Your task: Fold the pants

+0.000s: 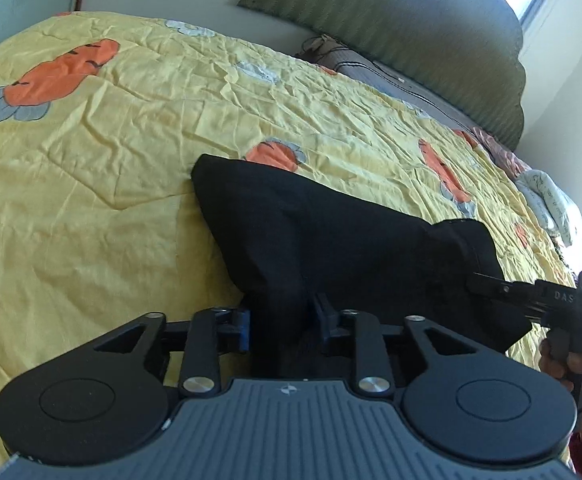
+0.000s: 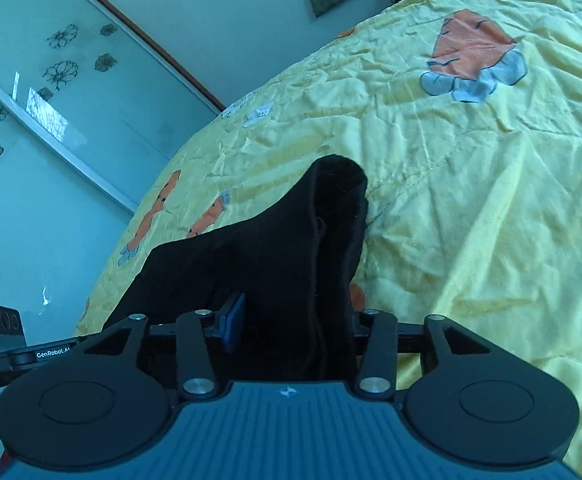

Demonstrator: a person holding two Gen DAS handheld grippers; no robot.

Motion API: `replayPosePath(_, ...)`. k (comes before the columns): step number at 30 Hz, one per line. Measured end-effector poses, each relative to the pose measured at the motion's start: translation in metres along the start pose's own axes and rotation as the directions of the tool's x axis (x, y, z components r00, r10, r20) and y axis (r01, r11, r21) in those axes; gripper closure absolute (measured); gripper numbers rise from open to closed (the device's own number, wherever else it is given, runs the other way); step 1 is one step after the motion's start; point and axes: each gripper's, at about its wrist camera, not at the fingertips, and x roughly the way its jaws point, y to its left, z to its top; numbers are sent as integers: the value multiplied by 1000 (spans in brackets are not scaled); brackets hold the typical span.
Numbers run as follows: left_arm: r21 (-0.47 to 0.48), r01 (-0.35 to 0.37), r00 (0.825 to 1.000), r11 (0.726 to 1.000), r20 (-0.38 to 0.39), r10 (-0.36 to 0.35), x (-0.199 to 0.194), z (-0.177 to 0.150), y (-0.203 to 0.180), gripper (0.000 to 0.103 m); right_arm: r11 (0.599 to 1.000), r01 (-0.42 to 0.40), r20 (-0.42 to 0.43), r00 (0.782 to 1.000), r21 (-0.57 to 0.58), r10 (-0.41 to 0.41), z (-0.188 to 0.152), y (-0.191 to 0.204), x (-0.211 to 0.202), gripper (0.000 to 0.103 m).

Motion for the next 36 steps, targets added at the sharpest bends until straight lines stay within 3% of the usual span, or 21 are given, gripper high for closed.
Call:
replayPosePath(1,-9,-20,1000,1000,8,20,-5,0,0,55,999,41,21,999,-21,-41,-2,3,-10,54)
replayPosePath(3,-19,-68,998,998,17,68,-18,-2,-1,38,982,173,83,982,-73,-167,-6,14,-32,53)
replayPosePath(5,-31,-135,990,990,33,136,-37,-9,-7,34,950,280,154,954,-136,-259,-18,33,-55,50)
replayPosePath(6,-30,-159,986,987,46,161,-46,-15,-11,32,942,287,184,949,-172,-255,-28,46,-66,50)
replayPosePath(9,-14,-271,961,962,60,272,-70,-41,-33,23,937,270,203,953,-220,-226,-62,80,-87,36)
replayPosePath(12,13,-342,939,940,48,341,-81,-69,-55,21,920,272,199,955,-282,-221,-97,113,-95,27)
replayPosePath(19,73,-394,919,916,32,393,-93,-114,-88,17,895,371,149,927,-246,-344,-151,147,-97,5)
replayPosePath(24,92,-381,924,920,-10,383,-88,-136,-97,16,896,366,89,931,-253,-355,-180,153,-93,5)
replayPosePath(29,114,-396,916,911,-19,400,-87,-148,-101,16,864,405,101,914,-301,-393,-195,161,-92,5)
replayPosePath(36,120,-397,916,910,-12,401,-91,-152,-103,16,862,406,103,913,-303,-394,-198,164,-93,5)
